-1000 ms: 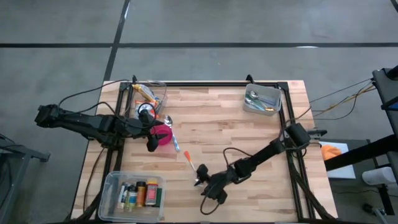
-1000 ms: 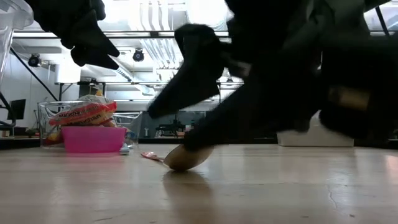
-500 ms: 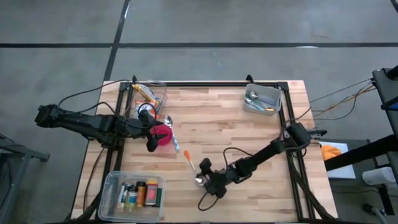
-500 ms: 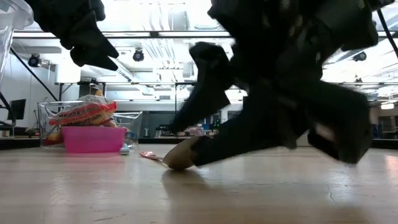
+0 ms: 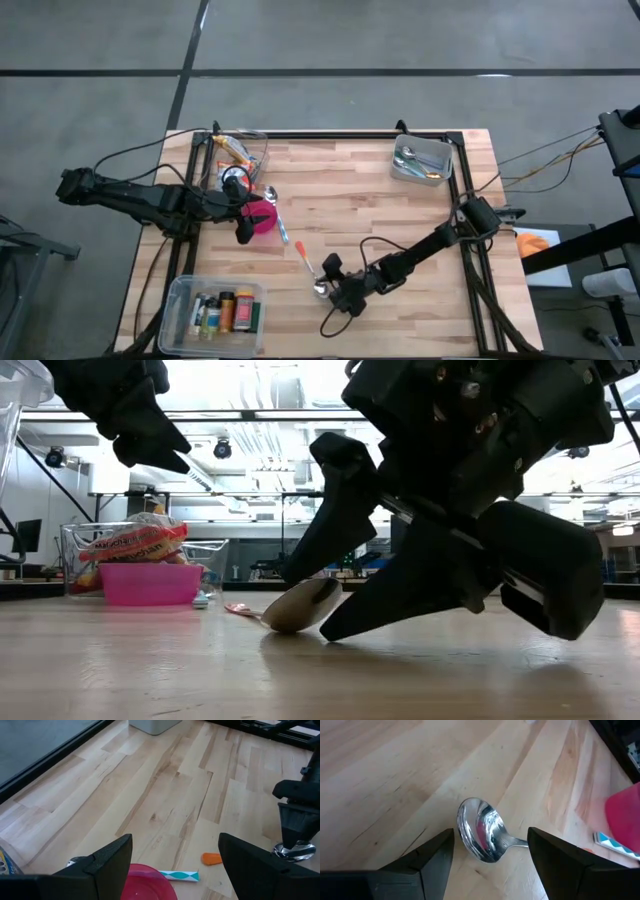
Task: Pick & Place Food Item
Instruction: Put the orange spoon into the gray bin
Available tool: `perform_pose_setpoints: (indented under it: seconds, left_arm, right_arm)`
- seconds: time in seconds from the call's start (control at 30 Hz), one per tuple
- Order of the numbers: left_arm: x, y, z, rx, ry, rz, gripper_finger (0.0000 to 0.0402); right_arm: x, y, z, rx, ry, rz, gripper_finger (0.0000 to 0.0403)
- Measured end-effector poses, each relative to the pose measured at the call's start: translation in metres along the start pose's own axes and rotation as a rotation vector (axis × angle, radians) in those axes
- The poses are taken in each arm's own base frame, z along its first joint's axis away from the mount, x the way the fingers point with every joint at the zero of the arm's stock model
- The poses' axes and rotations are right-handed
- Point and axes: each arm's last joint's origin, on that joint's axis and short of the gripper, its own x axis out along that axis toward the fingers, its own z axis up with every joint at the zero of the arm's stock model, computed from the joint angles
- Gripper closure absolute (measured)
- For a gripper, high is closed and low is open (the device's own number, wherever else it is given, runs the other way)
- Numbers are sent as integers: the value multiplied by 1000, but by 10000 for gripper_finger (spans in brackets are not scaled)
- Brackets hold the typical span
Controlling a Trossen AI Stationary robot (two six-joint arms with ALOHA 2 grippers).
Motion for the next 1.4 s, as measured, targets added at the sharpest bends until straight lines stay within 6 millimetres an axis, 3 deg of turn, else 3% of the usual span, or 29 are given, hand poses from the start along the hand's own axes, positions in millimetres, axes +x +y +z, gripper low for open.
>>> perform_pose_setpoints:
  seconds: [0.5,1.1,1.23,1.4]
  left_arm:
    - [0,0,0,0,1,0,104]
    - [0,0,0,-1,0,0,104]
    - [0,0,0,0,0,0,104]
    - [0,0,0,-1,0,0,104]
  right_arm:
    - [8,3,-3,6,-15,-9,156]
    - [9,5,-6,76,2,-2,362]
    - [9,4,-5,59,-3,-18,386]
    - [9,4,-5,48,4,-28,384]
